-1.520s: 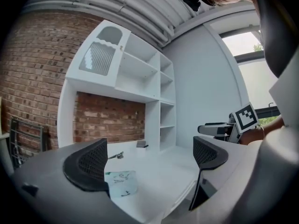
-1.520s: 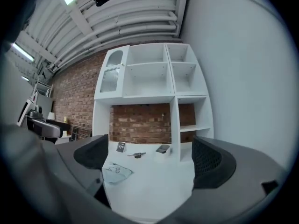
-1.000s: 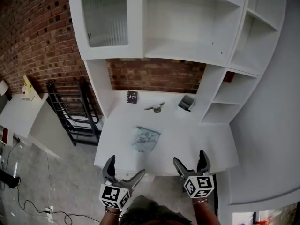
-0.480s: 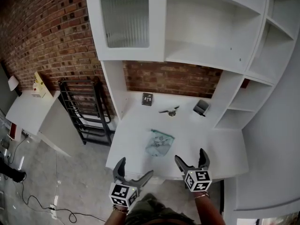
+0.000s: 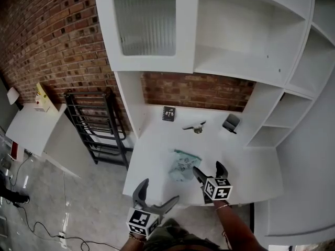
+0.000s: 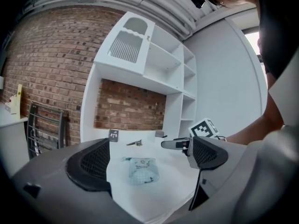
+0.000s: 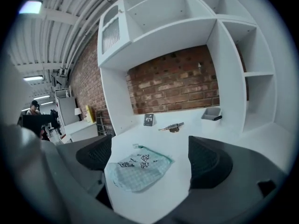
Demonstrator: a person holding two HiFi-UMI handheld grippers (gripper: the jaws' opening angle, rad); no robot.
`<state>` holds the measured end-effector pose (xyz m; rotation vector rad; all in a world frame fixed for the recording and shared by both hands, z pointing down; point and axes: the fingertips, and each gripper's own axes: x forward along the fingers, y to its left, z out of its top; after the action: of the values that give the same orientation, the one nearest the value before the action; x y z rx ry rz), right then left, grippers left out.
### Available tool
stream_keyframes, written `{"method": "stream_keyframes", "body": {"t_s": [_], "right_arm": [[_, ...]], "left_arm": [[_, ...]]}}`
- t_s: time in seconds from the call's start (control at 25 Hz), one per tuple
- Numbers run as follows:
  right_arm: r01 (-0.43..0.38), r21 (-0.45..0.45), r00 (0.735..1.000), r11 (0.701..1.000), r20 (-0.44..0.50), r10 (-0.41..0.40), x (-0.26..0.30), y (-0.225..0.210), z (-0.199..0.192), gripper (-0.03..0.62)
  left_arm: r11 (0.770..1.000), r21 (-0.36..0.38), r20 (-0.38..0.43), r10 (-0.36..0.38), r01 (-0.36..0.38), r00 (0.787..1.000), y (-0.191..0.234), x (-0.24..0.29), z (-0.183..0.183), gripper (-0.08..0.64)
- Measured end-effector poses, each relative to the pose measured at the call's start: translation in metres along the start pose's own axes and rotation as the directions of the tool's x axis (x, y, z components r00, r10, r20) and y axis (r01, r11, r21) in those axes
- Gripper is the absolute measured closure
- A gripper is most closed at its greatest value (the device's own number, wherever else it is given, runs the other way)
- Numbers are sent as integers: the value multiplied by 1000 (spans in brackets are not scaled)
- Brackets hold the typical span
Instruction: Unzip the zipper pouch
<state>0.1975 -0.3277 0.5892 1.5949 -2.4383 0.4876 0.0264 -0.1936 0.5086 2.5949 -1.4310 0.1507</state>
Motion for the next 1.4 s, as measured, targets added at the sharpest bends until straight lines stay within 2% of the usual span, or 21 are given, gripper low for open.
{"method": "stream_keyframes", "body": {"t_s": [0.16, 0.52, 1.08, 1.28, 1.4], "right_arm": [[35, -11, 994, 999, -106, -36, 38, -21, -26, 80], [71, 30, 951, 997, -303, -59, 97, -48, -73, 93], [118, 106, 886, 987, -460, -56, 124, -42, -108, 192], [113, 85, 872, 990, -485, -58, 128, -41, -115, 273], [136, 57, 867, 989, -489, -91, 128, -45, -116, 322]], "left_arm": [[999, 35, 10, 3, -4, 1000, 11, 9, 4, 9], [999, 26, -1, 25, -25, 1000, 37, 20, 0, 9], [997, 33, -7, 64, -64, 998, 56, 16, 4, 9], [996, 32, -13, 78, -78, 997, 61, 14, -3, 9], [996, 29, -12, 82, -81, 997, 62, 15, -2, 9]]}}
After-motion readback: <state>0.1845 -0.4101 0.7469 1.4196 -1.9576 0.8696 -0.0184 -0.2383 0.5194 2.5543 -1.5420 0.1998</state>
